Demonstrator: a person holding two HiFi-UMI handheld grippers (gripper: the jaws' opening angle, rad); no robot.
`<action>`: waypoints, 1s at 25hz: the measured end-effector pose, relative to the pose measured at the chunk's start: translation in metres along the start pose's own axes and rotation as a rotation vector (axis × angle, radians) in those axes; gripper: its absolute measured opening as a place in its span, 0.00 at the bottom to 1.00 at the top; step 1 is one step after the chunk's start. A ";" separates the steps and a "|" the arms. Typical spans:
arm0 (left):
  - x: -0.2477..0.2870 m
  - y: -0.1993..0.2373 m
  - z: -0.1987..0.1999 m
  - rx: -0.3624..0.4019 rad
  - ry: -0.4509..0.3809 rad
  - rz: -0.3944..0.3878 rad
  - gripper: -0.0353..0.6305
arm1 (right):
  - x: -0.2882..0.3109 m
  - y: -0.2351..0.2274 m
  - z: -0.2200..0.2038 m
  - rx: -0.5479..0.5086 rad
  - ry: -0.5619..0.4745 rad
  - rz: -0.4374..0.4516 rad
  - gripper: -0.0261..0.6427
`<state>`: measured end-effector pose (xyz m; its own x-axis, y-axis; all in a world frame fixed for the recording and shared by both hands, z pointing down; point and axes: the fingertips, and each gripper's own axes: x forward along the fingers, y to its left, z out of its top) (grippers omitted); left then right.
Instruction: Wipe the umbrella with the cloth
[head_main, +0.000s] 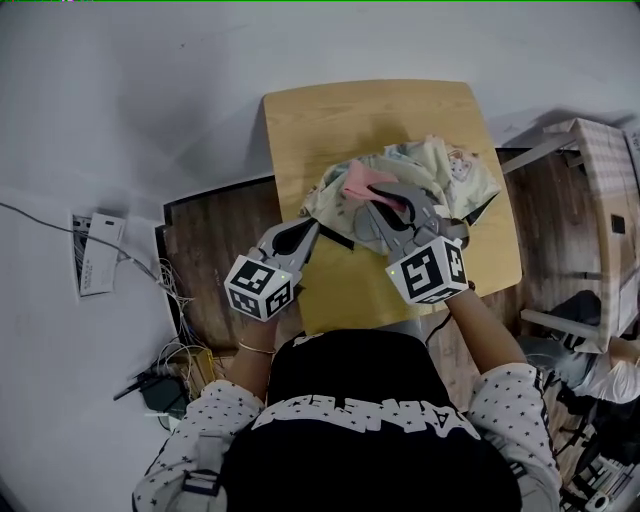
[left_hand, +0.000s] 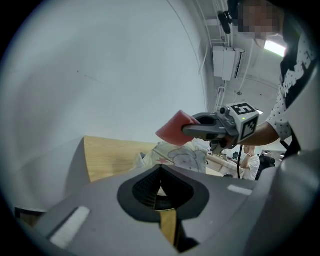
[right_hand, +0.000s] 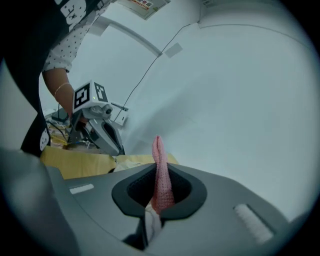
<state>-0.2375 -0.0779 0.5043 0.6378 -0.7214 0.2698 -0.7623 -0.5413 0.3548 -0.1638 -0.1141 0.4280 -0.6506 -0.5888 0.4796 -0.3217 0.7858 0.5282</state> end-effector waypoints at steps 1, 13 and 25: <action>-0.001 0.000 0.000 -0.002 -0.001 0.003 0.06 | 0.005 -0.005 -0.002 -0.035 0.015 -0.005 0.09; -0.006 0.006 0.003 -0.017 -0.010 0.029 0.06 | 0.027 0.005 -0.043 -0.185 0.141 0.069 0.09; 0.008 -0.010 0.000 -0.002 0.011 -0.017 0.06 | 0.001 0.045 -0.062 -0.113 0.160 0.146 0.09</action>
<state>-0.2250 -0.0786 0.5032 0.6517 -0.7074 0.2736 -0.7513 -0.5525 0.3609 -0.1368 -0.0913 0.4956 -0.5647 -0.5003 0.6564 -0.1473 0.8436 0.5163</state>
